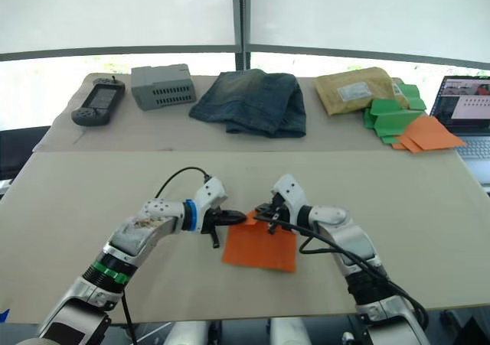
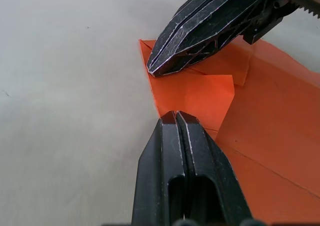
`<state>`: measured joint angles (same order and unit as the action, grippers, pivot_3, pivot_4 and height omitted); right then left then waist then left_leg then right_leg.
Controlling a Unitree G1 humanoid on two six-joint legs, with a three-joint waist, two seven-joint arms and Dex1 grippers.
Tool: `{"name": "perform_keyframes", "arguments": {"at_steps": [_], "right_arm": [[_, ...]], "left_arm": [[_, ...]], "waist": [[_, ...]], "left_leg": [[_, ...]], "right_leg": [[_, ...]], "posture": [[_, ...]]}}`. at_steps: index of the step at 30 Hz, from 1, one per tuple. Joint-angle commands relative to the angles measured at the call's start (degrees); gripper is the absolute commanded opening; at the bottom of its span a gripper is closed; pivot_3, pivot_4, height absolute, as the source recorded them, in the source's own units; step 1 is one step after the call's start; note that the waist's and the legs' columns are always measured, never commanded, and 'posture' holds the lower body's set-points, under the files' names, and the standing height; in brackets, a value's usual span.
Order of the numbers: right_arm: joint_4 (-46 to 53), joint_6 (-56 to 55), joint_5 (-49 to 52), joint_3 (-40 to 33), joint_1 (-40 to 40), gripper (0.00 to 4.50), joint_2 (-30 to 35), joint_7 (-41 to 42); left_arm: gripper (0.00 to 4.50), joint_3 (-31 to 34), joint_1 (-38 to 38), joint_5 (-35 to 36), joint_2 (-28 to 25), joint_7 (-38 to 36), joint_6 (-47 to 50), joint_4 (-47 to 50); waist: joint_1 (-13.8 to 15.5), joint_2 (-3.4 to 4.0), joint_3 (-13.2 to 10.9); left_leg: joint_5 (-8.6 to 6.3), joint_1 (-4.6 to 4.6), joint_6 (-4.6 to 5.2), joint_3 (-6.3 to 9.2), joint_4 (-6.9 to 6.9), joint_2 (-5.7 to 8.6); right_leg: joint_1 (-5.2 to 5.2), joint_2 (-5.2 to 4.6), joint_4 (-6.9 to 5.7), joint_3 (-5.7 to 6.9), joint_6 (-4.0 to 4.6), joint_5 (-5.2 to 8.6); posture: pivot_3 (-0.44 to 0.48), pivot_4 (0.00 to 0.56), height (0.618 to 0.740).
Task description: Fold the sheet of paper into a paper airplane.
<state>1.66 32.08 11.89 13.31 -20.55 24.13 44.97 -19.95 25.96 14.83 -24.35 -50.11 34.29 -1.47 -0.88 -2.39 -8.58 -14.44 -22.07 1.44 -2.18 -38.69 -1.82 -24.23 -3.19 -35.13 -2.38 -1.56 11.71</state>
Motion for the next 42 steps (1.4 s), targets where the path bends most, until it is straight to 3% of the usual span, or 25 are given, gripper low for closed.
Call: {"name": "perform_keyframes", "arguments": {"at_steps": [1,15,29,42], "right_arm": [[-0.8,2.4,-1.4,3.4,1.4,0.0,0.2,0.5],[-0.5,1.2,-3.1,6.2,2.0,0.0,-3.2,-1.9],[-7.4,-1.7,-5.1,0.0,-0.6,0.0,0.0,-7.0],[-8.4,-3.3,-3.4,-3.7,0.0,0.0,0.4,-6.2]], "left_arm": [[0.05,-2.0,-1.9,-2.8,-1.0,0.6,1.9,-2.1],[0.05,-2.7,-5.2,-1.9,-2.1,-0.9,2.6,1.2],[0.05,-3.3,-5.5,-2.5,-2.2,-1.9,2.1,0.7],[0.05,-3.1,-5.4,-2.8,-1.9,-2.0,1.9,0.1]], "waist": [[0.0,-0.02,0.0],[-0.3,0.05,0.3],[0.2,0.23,0.4],[0.5,0.29,0.5]], "left_leg": [[0.0,0.0,0.0,0.0,-0.01,0.0],[0.0,0.12,0.0,-0.01,0.15,-0.07],[0.01,0.25,0.0,-0.02,-0.08,-0.02],[0.01,0.06,0.01,-0.05,-0.1,0.07]], "right_leg": [[0.01,0.0,0.0,0.0,0.0,0.0],[0.0,0.05,-0.03,0.01,0.09,0.07],[0.15,-0.05,-0.05,-0.01,0.36,0.22],[0.11,-0.16,0.01,-0.01,0.29,0.19]], "posture": [[0.0,0.15,0.722],[0.0,0.15,0.722],[0.0,0.15,0.722],[0.0,0.15,0.722]]}}
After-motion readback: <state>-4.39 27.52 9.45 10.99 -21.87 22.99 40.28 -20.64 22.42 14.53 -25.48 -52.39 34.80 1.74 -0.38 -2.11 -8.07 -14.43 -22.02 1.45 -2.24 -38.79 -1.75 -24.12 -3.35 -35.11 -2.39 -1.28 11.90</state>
